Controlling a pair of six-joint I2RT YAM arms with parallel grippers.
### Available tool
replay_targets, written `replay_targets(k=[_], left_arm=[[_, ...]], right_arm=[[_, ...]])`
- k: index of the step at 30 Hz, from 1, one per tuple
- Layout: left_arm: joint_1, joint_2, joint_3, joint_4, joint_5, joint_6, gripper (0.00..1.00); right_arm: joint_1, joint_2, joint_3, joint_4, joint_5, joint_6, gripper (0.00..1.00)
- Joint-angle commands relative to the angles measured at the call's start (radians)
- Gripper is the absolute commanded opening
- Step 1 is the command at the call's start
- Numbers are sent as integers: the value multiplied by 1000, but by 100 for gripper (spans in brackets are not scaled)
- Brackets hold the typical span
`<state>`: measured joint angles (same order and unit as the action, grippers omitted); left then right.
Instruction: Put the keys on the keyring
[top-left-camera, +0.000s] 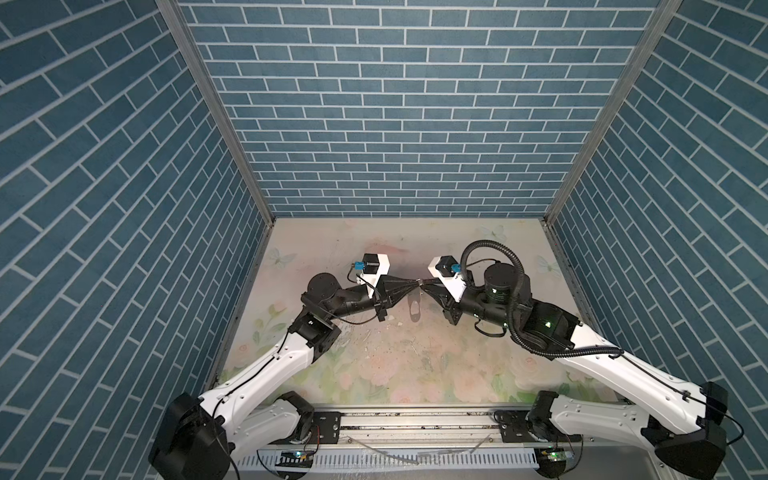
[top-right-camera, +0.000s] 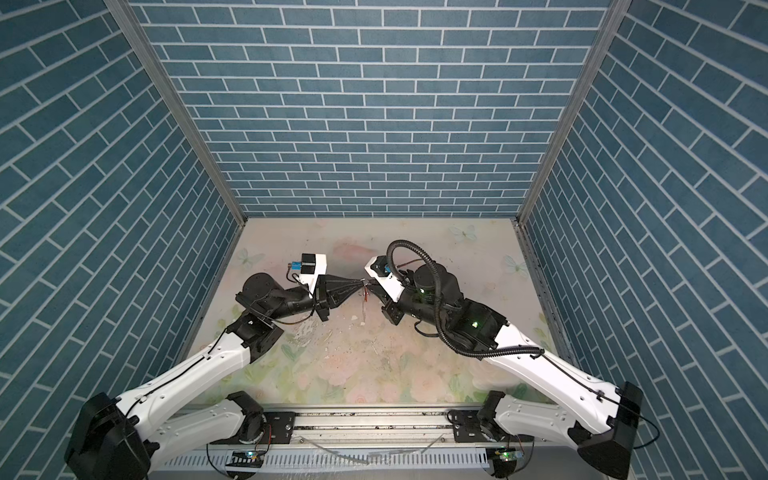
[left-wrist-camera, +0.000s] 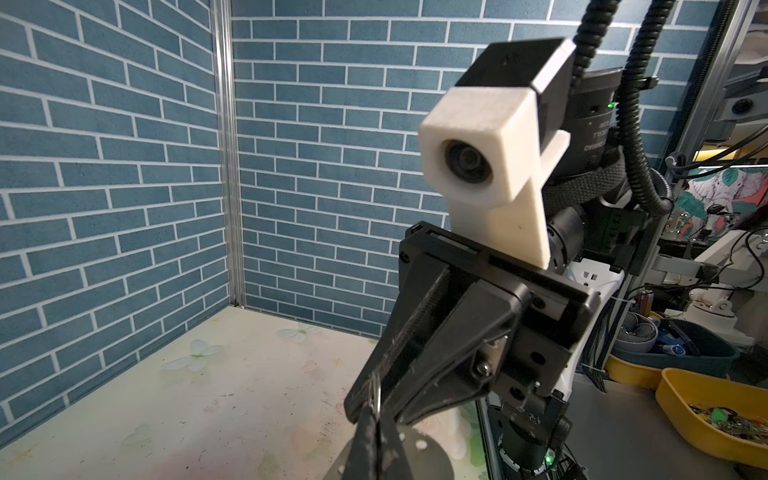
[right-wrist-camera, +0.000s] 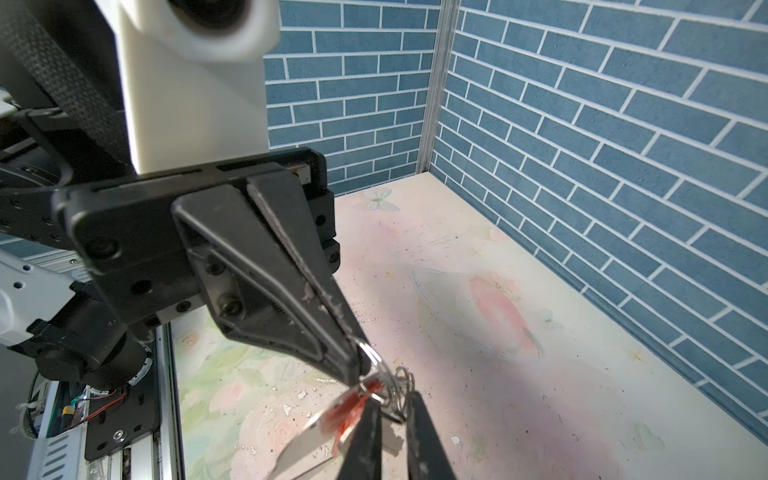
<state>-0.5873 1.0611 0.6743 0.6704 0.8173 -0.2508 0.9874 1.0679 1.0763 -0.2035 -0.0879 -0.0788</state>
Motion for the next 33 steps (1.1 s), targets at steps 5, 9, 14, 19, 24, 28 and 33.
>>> replay_targets(k=[5, 9, 14, 19, 24, 28, 33], left_arm=[[3, -9, 8, 35, 36, -7, 0], [4, -2, 4, 57, 42, -20, 0], [4, 17, -1, 103, 48, -44, 0], [4, 35, -10, 159, 50, -71, 0], [4, 56, -18, 210, 52, -96, 0], [4, 71, -22, 241, 55, -113, 0], [4, 89, -32, 282, 57, -135, 0]], right_arm=[[2, 20, 45, 45, -20, 2, 13], [-1, 33, 44, 57, -40, 7, 12], [1, 46, 34, 91, -78, 22, 10], [1, 53, 16, 131, -141, 33, 9], [1, 42, -20, 200, -230, 44, 8], [0, 29, -50, 249, -316, 45, 8], [1, 16, -89, 334, -347, 72, 6]])
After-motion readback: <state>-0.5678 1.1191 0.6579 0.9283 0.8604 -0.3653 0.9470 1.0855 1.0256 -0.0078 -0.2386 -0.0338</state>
